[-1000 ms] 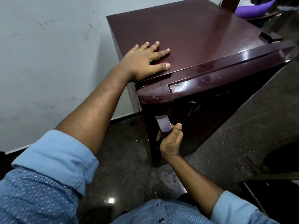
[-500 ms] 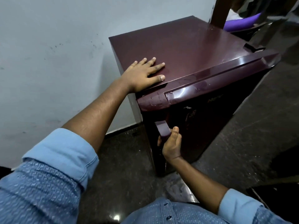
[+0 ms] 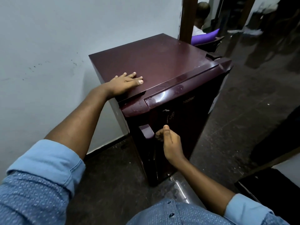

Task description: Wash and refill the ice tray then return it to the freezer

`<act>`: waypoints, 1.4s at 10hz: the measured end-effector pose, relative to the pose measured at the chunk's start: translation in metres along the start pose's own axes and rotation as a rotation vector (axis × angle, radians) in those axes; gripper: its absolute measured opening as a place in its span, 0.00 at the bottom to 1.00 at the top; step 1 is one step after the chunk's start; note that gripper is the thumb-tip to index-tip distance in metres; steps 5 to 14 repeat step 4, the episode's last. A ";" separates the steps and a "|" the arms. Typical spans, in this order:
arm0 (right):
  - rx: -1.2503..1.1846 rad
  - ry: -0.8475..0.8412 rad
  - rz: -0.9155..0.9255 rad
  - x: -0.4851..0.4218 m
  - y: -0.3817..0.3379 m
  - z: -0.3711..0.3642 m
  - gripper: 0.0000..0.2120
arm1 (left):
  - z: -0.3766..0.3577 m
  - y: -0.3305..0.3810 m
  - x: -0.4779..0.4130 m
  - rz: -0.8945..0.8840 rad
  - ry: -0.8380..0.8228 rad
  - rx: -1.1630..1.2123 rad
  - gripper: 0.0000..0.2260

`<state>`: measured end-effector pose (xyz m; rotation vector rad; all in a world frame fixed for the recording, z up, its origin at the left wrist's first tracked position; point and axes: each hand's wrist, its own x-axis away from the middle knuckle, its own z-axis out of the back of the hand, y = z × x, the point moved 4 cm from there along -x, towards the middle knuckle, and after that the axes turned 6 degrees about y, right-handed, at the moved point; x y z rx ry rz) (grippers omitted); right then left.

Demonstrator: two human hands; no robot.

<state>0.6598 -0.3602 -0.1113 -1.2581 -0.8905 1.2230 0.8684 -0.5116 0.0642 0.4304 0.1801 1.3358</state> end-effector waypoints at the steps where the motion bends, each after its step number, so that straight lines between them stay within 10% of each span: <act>1: 0.067 0.033 0.065 0.000 -0.013 0.020 0.20 | 0.003 0.012 0.011 0.033 -0.027 0.116 0.39; 2: 0.196 0.052 0.185 -0.006 -0.026 0.037 0.18 | -0.003 0.021 0.022 0.038 -0.005 0.249 0.26; 4: 0.635 0.054 0.358 -0.011 -0.051 0.066 0.17 | -0.024 0.046 0.034 0.037 0.068 -0.172 0.36; 14: 0.635 0.054 0.358 -0.011 -0.051 0.066 0.17 | -0.024 0.046 0.034 0.037 0.068 -0.172 0.36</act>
